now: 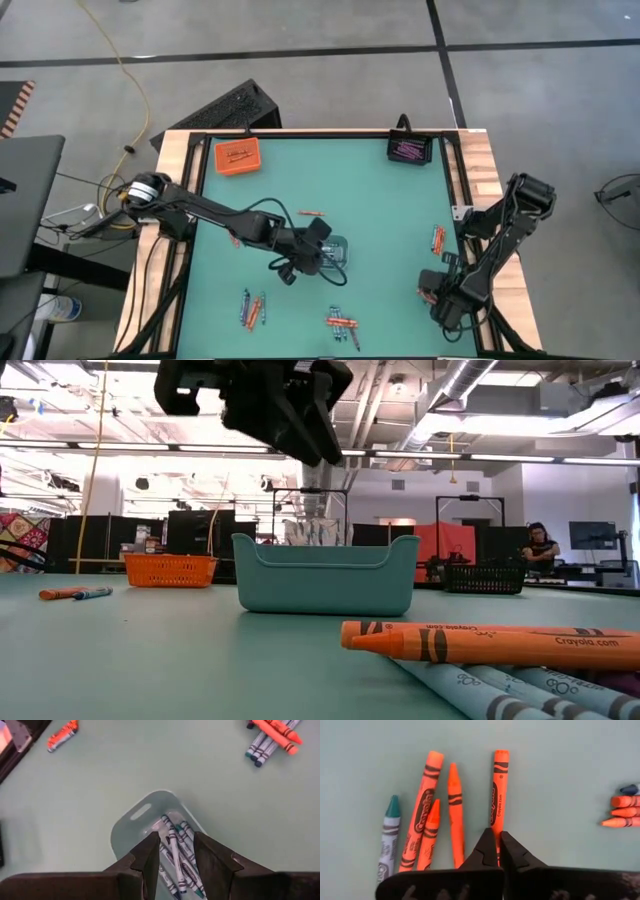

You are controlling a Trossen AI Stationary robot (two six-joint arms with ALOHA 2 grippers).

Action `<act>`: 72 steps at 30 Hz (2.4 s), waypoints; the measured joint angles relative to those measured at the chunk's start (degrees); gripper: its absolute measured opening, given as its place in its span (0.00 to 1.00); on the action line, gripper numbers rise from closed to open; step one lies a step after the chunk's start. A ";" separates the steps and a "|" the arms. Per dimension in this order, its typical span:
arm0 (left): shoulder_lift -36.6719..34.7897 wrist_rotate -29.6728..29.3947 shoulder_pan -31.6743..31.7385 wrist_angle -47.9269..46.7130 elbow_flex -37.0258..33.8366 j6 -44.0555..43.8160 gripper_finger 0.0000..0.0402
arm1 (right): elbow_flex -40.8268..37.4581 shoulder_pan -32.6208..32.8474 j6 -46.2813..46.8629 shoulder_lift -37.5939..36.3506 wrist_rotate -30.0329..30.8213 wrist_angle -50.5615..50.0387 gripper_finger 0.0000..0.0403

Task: Sort crayons
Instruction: Put the orange crayon into the orange bin

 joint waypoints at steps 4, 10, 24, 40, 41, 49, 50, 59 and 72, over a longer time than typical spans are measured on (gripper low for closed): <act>-1.34 -0.37 0.00 -1.13 0.00 -0.36 0.27 | 0.00 -0.26 -0.04 -1.58 0.01 -0.91 0.00; -1.59 -0.50 0.00 -1.71 0.00 -0.68 0.27 | 0.00 -0.25 -0.14 -5.40 3.74 -1.78 0.00; -1.61 2.10 1.96 3.43 0.00 -0.67 0.27 | 0.02 -4.50 -10.70 -13.63 24.11 -0.72 0.00; -2.57 5.46 6.53 20.21 0.00 -5.31 0.27 | 9.86 -14.15 -50.37 -17.14 46.10 6.99 0.00; -2.57 6.39 6.96 21.72 0.00 -6.17 0.27 | 10.55 -14.53 -53.07 -17.14 46.94 8.19 0.00; -2.59 8.70 7.76 30.36 0.00 -7.08 0.27 | 12.96 -16.85 -74.40 -17.14 51.80 20.81 0.00; -2.59 8.70 7.73 31.54 0.00 -6.97 0.27 | 13.11 -17.13 -76.24 -17.12 51.81 22.13 0.00; -2.59 6.96 5.72 39.02 0.00 -0.19 0.27 | 13.42 -19.66 -88.90 -17.09 51.85 32.41 0.00; -2.55 5.59 3.91 42.57 0.00 3.87 0.22 | 13.42 -22.05 -95.93 -17.07 49.01 39.37 0.00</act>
